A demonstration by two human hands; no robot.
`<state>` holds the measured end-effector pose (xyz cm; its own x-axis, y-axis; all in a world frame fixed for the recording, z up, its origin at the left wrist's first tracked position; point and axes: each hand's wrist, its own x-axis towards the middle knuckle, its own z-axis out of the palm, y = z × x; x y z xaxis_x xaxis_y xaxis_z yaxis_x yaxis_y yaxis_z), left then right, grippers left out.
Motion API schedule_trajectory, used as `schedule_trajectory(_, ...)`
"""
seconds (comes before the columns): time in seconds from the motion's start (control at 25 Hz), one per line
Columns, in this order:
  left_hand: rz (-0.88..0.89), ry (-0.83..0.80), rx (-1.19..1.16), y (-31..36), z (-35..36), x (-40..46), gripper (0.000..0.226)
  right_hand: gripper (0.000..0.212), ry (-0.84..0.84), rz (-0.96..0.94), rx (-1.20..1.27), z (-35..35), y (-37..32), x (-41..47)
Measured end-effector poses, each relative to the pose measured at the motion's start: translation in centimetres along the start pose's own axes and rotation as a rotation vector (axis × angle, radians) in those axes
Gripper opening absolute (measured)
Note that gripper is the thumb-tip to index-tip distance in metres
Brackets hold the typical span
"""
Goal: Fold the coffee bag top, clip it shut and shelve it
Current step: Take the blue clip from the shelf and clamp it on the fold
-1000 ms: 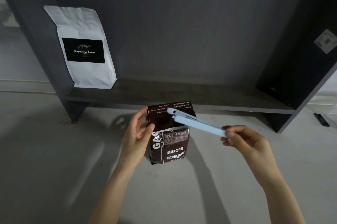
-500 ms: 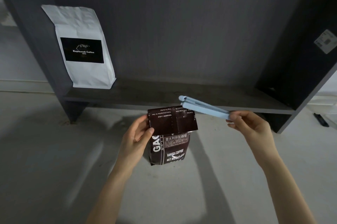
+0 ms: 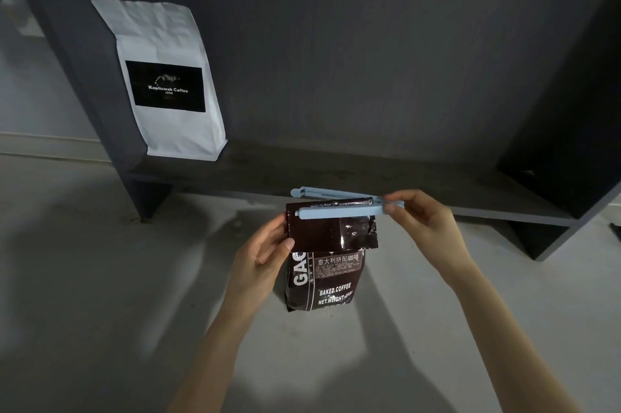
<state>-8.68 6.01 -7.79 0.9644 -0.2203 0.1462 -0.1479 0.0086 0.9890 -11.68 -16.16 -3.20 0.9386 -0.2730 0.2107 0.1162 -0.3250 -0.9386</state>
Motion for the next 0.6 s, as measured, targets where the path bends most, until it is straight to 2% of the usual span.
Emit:
schedule_trajectory(0.24, -0.013, 0.031, -0.001, 0.3, -0.1, 0.5, 0.041, 0.014, -0.052, 0.039, 0.028, 1.8, 0.4, 1.3)
schedule_trajectory(0.44, -0.024, 0.049, -0.013, 0.5, 0.3, 0.6, 0.045, 0.015, 0.057, 0.054, 0.087, 2.4, 0.8, 0.3)
schedule_trajectory(0.6, -0.047, 0.056, 0.004, 0.3, 0.5, 0.6, 0.04, 0.018, 0.129, 0.029, 0.067, 2.5, 0.7, -0.8)
